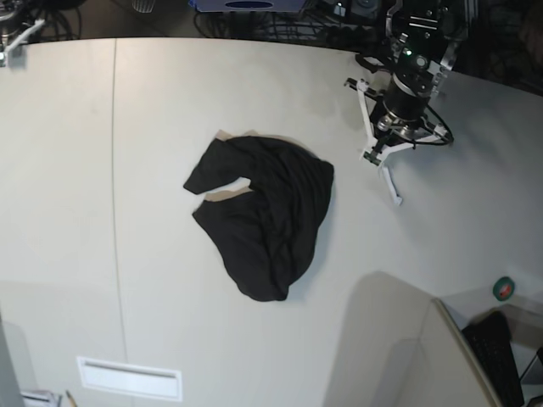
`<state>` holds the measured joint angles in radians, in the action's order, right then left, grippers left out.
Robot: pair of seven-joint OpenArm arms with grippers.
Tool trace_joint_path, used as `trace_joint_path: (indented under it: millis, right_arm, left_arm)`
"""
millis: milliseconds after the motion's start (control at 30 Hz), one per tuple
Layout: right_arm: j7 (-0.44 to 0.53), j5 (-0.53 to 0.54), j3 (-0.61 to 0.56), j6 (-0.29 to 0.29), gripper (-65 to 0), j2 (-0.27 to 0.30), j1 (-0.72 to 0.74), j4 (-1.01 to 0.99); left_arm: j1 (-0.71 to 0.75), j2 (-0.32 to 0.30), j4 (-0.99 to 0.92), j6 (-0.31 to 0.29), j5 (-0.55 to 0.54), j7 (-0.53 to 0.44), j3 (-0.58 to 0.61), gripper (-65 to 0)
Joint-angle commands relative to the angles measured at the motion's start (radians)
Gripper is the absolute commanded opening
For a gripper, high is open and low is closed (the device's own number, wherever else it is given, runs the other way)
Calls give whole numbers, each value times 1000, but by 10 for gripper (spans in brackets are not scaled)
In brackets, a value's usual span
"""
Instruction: Layout the t-shirt on the table in an organized manner, then fold the t-shirt properly
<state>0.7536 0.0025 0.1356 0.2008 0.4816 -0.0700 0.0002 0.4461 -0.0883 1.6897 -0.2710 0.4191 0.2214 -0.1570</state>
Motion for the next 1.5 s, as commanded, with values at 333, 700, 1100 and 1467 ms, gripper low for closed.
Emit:
trace_joint_path:
  millis: [333, 700, 1100, 1467]
  right_arm:
    - [182, -54, -6, -22, -545, 99, 48, 1]
    - [327, -52, -6, -102, -546, 91, -159, 1]
    - [439, -42, -3, -146, -546, -8, -359, 2]
    - [639, 169, -6, -123, -536, -4, -391, 1]
  left_arm:
    - [-11, -12, -27, 12, 4, -14, 1, -650]
    - [-16, -8, -59, 17, 2, -20, 1, -650]
    - [-16, -6, -90, 19, 1, -21, 1, -650]
    - [-10, -6, -92, 19, 1, -21, 1, -650]
